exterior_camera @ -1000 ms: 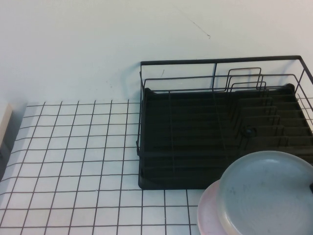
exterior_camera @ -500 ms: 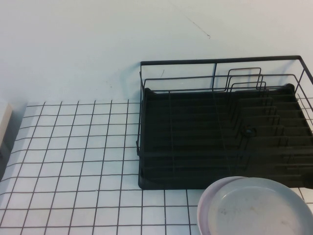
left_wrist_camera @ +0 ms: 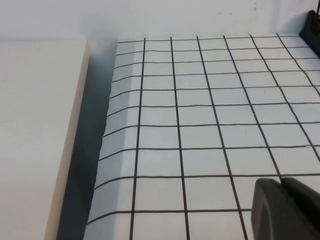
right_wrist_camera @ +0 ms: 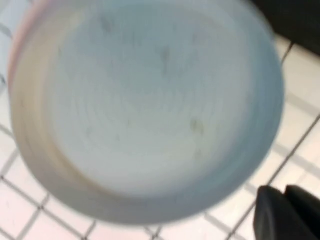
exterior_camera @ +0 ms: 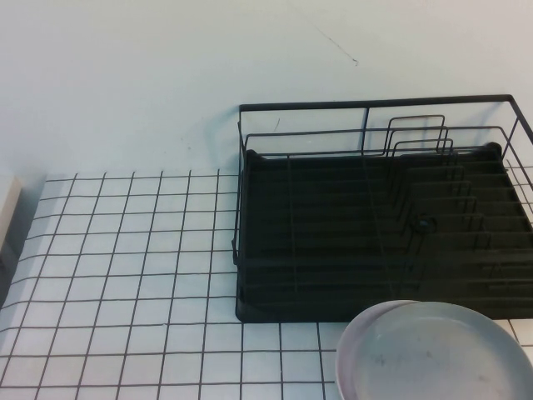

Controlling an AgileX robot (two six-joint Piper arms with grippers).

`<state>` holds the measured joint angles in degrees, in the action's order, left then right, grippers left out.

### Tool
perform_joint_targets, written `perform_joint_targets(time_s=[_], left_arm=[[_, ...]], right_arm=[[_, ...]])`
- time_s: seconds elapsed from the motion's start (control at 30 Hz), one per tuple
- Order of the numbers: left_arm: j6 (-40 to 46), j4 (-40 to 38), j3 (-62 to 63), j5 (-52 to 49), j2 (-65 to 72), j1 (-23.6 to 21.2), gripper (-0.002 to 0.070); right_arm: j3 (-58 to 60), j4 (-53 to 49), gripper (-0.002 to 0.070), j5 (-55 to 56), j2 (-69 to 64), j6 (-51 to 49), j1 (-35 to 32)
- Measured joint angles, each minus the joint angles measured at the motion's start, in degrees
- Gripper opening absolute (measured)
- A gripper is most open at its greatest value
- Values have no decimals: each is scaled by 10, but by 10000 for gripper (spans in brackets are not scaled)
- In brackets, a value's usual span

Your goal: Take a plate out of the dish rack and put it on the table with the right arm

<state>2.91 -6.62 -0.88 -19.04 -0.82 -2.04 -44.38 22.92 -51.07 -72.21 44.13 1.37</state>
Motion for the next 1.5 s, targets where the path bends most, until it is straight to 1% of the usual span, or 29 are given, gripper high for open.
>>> perform_joint_targets(time_s=[0.1, 0.2, 0.33, 0.4, 0.63, 0.77, 0.87, 1.03, 1.2, 1.33, 1.5], left_arm=[[0, 0, 0, 0, 0, 0, -3], [0, 0, 0, 0, 0, 0, -3], [0, 0, 0, 0, 0, 0, -3], [0, 0, 0, 0, 0, 0, -3], [0, 0, 0, 0, 0, 0, -3], [0, 0, 0, 0, 0, 0, -3], [0, 0, 0, 0, 0, 0, -3], [0, 0, 0, 0, 0, 0, -3], [0, 0, 0, 0, 0, 0, -3], [0, 0, 0, 0, 0, 0, -3], [0, 0, 0, 0, 0, 0, -3]], right_arm=[[35, -21, 11, 10, -15, -10, 0], [65, -23, 5, 37, -37, -19, 0], [76, -18, 0, 49, -77, -23, 0], [77, 2, -1, 55, -91, -17, 0], [78, 100, -2, 73, -111, 49, 0], [77, 110, -2, 72, -116, 62, 0], [57, 95, -2, 55, -109, 61, 0], [-13, 42, -2, 14, -37, 28, 0], [-62, -15, -2, 14, 93, 9, 0], [-49, -61, -2, 47, 201, -8, 0], [33, -86, -2, 86, 325, -35, 0]])
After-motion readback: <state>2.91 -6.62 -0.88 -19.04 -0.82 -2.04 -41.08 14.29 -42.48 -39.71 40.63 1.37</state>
